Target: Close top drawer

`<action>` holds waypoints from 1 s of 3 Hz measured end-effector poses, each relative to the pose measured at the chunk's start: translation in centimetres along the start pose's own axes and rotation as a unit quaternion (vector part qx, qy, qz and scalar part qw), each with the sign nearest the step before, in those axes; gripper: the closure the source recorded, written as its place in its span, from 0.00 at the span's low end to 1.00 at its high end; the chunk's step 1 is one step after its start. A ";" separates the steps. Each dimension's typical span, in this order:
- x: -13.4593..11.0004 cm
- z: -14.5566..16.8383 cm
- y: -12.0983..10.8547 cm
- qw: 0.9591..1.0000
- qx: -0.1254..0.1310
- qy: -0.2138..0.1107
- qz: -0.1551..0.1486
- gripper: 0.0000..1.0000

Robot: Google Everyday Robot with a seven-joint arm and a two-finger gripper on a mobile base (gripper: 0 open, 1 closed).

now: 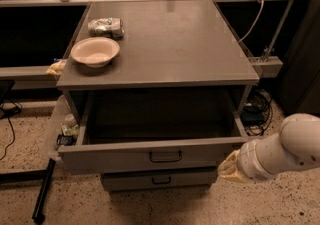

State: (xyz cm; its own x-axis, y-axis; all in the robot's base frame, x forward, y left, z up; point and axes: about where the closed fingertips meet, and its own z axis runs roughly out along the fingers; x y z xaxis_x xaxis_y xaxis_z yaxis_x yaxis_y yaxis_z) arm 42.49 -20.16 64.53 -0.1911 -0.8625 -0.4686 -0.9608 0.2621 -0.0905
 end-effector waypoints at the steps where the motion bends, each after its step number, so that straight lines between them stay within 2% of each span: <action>1: -0.3 1.6 -2.3 0.997 0.056 -0.022 -0.046 1.00; 2: -1.5 1.7 -4.9 0.989 0.114 -0.042 -0.087 1.00; 3: -3.2 1.3 -7.6 0.979 0.157 -0.055 -0.117 1.00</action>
Offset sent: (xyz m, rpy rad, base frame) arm 0.0855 0.0111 0.0093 0.0005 -0.4760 0.0747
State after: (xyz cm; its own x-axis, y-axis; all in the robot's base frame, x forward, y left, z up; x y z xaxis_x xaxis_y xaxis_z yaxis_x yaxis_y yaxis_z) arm 50.62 -18.84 65.52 0.0662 -0.8671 -0.4937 -0.8635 0.1981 -0.4638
